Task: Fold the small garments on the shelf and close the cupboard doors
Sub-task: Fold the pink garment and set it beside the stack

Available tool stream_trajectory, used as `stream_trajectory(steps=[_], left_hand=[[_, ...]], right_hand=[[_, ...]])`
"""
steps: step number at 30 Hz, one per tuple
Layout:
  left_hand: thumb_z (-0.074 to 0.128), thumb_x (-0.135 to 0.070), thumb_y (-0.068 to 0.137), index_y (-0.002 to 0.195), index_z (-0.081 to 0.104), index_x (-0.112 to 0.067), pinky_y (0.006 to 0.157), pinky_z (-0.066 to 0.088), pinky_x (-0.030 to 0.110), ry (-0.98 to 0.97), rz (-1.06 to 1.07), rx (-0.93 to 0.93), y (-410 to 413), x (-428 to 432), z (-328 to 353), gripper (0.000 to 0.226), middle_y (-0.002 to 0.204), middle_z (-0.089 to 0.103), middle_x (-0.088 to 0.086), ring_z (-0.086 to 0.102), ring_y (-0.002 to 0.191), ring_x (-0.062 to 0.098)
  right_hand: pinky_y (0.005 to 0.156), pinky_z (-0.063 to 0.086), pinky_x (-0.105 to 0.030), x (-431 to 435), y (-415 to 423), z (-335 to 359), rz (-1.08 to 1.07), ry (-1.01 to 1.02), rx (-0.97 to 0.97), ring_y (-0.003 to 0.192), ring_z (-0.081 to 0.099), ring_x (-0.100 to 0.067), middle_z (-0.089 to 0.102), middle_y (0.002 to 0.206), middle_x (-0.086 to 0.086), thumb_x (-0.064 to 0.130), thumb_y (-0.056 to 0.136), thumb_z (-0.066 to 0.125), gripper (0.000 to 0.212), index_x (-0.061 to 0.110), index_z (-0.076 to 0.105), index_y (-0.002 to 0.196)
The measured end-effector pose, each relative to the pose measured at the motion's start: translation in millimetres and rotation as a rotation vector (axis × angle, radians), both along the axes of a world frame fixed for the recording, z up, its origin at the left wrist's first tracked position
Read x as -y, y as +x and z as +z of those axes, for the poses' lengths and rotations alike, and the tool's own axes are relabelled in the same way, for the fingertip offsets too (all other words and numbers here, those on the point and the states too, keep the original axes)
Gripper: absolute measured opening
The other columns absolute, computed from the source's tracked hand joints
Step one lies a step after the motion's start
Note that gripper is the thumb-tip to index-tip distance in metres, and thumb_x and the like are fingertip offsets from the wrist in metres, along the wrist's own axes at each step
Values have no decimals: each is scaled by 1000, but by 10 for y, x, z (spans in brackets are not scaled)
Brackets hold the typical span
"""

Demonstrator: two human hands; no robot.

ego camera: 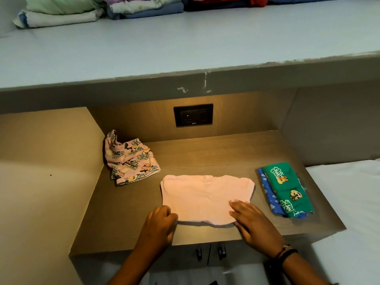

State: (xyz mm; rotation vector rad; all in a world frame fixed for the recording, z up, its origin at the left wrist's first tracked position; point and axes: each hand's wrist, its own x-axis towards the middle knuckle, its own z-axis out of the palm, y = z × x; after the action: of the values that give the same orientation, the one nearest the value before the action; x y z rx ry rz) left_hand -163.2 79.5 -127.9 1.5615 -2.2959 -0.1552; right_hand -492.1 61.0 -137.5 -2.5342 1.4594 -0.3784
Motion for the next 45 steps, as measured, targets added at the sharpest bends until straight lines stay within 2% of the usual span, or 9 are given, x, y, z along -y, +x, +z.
stream_trajectory(steps=[3,7,11,15,22,27,31,40,45], left_hand=[[83,-25,71,84,62,-25,67,43,21,5,-4,72,93,90,58,24,90,60,-4,59,78,13],[73,-22,80,97,64,-20,81,47,30,0,-13,92,191,259,337,19,106,64,3,62,96,19],[60,-28,85,91,65,-15,74,51,27,106,16,-213,198,460,950,15,90,64,1,58,83,12],[68,-8,79,79,64,-15,70,54,34,393,111,-606,190,650,1387,7,79,66,12,62,72,17],[67,-10,88,95,74,-17,76,57,31,378,100,-263,197,1105,1653,12,87,72,-1,67,80,11],[61,-10,91,99,73,-11,80,55,38,20,241,-196,90,1331,1780,14,99,67,5,62,88,21],[65,-6,87,101,70,-8,72,55,39,-239,116,-52,202,1211,1608,15,98,67,10,63,86,26],[89,-33,62,79,69,-31,69,57,21,90,-86,161,205,92,386,26,86,67,-10,64,78,5],[90,-30,61,76,73,-28,68,43,12,94,-66,88,182,-151,196,23,86,68,-10,64,74,5]], right_hand=[[102,47,-45,55,-34,8,-31,-83,71,116,62,-24,67,125,-4,16,77,74,37,17,69,114],[94,46,-33,172,-6,263,-88,-202,194,98,67,-26,72,106,-7,21,88,47,32,10,69,109],[68,54,-33,393,-37,798,-60,-281,242,78,67,-27,72,92,-8,23,90,45,32,8,69,105],[70,57,-36,700,-98,1234,-23,-215,338,81,70,-25,75,98,-4,39,93,44,39,14,71,106],[71,54,-45,1378,-69,1400,-76,93,311,70,62,-17,66,71,10,29,93,59,18,30,66,76],[70,53,-40,1590,28,1569,-260,-77,411,79,62,-23,70,90,0,35,95,49,19,26,66,92],[78,55,-41,1388,14,1476,-108,-285,410,89,67,-30,72,100,-10,28,93,48,27,14,72,97],[103,35,-29,216,-235,138,-40,109,55,121,57,-17,64,128,2,64,95,25,61,25,63,125],[101,36,-33,39,-248,91,-11,1,38,118,60,-16,65,127,4,60,97,26,56,26,65,119]])
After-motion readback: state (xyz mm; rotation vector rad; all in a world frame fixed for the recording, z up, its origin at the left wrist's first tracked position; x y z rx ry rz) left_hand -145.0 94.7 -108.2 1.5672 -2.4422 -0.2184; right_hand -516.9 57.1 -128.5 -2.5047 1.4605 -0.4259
